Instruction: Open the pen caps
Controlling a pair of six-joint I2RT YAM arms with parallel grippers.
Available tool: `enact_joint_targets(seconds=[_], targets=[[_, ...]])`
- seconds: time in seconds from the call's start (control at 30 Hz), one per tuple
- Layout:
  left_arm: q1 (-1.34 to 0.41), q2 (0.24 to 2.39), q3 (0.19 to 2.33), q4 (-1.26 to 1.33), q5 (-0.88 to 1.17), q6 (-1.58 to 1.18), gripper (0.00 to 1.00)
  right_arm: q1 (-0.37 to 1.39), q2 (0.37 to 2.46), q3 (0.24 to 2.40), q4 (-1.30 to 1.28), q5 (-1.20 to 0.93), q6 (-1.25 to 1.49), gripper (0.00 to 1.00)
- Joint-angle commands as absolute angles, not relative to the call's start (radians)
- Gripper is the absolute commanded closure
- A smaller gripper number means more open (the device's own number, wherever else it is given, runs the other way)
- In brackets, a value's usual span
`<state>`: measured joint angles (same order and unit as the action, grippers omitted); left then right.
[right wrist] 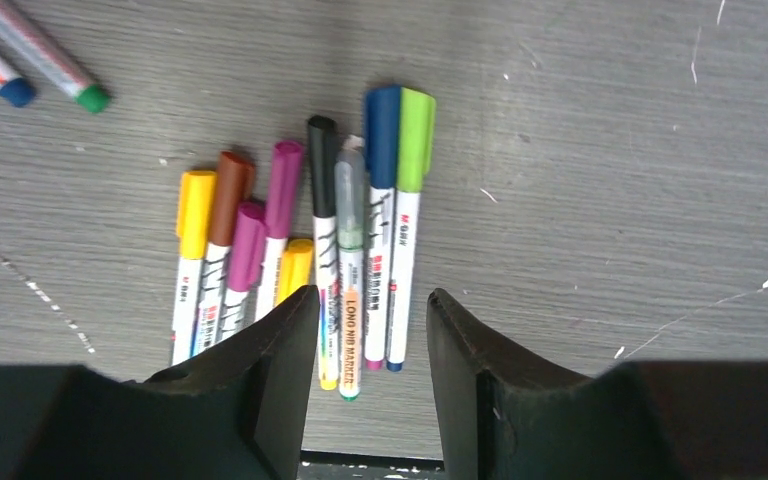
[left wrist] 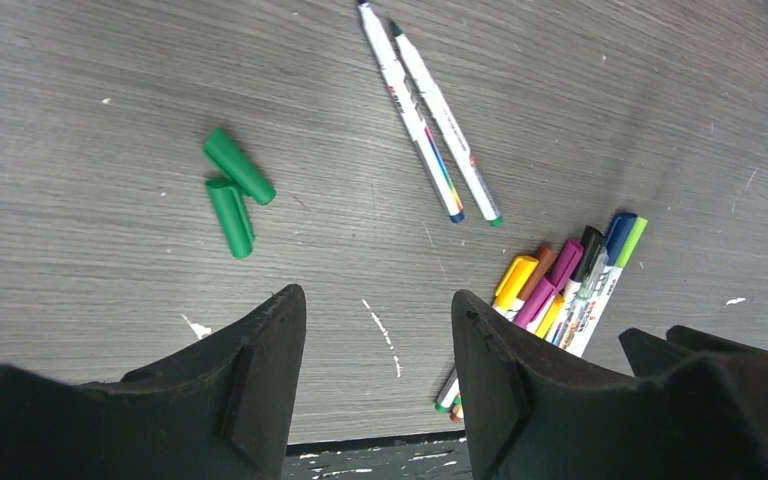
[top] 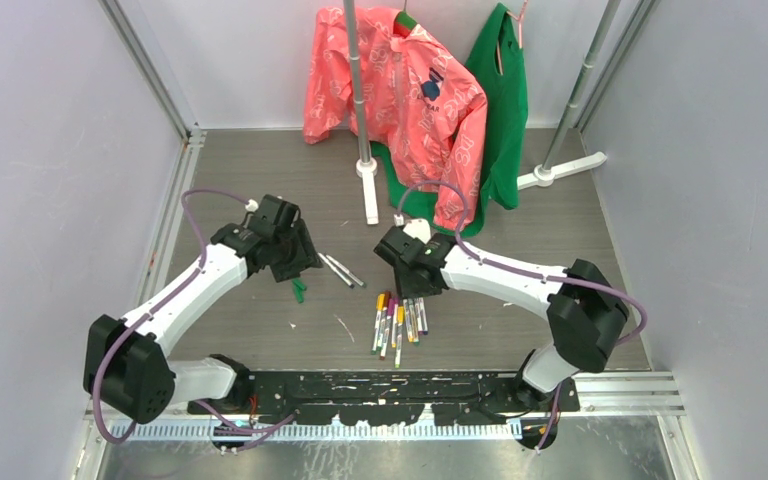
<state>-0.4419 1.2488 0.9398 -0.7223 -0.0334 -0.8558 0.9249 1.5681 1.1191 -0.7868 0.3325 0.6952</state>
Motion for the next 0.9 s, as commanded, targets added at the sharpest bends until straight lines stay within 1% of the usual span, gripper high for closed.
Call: enact_joint_targets(seconds=[0.0,0.23,0.87], targets=[[-0.468,1.261,0.984,-0.672,-0.043,-0.846,0.44,0.915,1.512,1.048,-0.719,0.37,0.779,0.51],[-0.494,1.29,0.994,-0.652,-0.045,-0.859,0.44,0.904,1.508,0.963,-0.681,0.357,0.817,0.52],[-0.497,1.275,0.98,-0.605,-0.036,-0.876,0.45,0.869,1.547,0.924,-0.676,0.333,0.813,0.53]])
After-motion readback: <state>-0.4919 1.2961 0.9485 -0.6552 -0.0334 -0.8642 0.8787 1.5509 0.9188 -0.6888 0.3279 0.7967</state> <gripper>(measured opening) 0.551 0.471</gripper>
